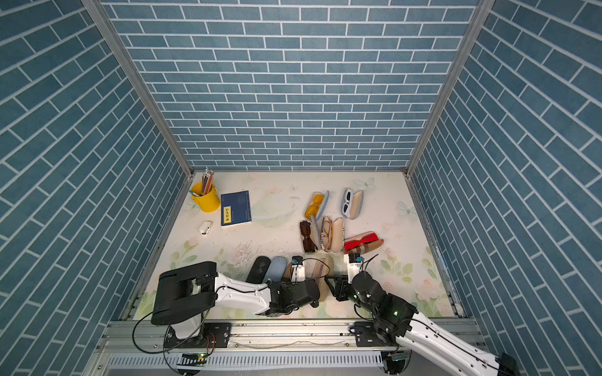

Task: Close the glasses case
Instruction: Close the glasses case at the center of the board.

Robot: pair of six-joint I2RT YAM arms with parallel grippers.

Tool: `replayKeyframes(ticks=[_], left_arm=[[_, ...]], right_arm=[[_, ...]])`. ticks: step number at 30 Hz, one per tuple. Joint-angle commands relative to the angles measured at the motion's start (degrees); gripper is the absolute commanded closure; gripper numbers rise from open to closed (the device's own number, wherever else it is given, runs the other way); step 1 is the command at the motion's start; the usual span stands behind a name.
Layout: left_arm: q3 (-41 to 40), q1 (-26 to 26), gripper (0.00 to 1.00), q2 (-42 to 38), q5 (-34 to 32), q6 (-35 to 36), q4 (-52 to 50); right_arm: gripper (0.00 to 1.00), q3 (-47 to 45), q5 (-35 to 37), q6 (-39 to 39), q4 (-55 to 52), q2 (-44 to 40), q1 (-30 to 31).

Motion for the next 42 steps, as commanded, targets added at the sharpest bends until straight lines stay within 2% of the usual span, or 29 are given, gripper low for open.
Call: replayKeyframes(ticks=[1, 12, 20, 25, 27, 31, 34, 38, 42], left_arm=[[-0.47, 0.08, 0.84, 3.50, 3.04, 1.27, -2.92], [1.02, 0.10, 0.92, 4.93, 3.79, 1.99, -2.69], [0.55, 0.01, 0.97, 4.53, 4.04, 1.99, -1.79], [-1.21, -1.19, 0.87, -1.93, 2.49, 1.99, -1.66], [-1.59, -2.02, 0.73, -5.24, 0.87, 2.04, -3.06], [-2.87, -2.85, 0.67, -10.39, -0.42, 1.25, -4.20], [-2.43, -4.43, 0.64, -14.45, -4.09, 0.36, -8.10], [-3.12, -5.98, 0.49, -22.10, -8.41, -0.34, -10.99], [-3.10, -5.90, 0.46, -25.91, -9.29, -0.21, -13.66]], right_arm=[[0.59, -1.02, -0.70, -1.61, 1.95, 2.47, 0.27], [0.58, -3.26, -1.57, -1.43, 8.90, 12.01, 0.40], [0.50, -5.50, -0.60, -1.03, 16.71, 23.00, 1.23], [0.49, -6.55, -0.02, -0.91, 21.57, 29.42, 1.24], [0.48, -6.95, 0.09, -0.98, 23.31, 31.67, 1.23], [0.48, -7.50, -0.07, -0.78, 27.86, 36.03, 1.23], [0.47, -7.09, 0.60, -0.96, 28.03, 36.22, 1.26], [0.46, -6.10, -0.05, -1.88, 27.95, 36.12, 1.25], [0.46, -5.11, -1.25, -2.54, 31.05, 40.20, 1.29]])
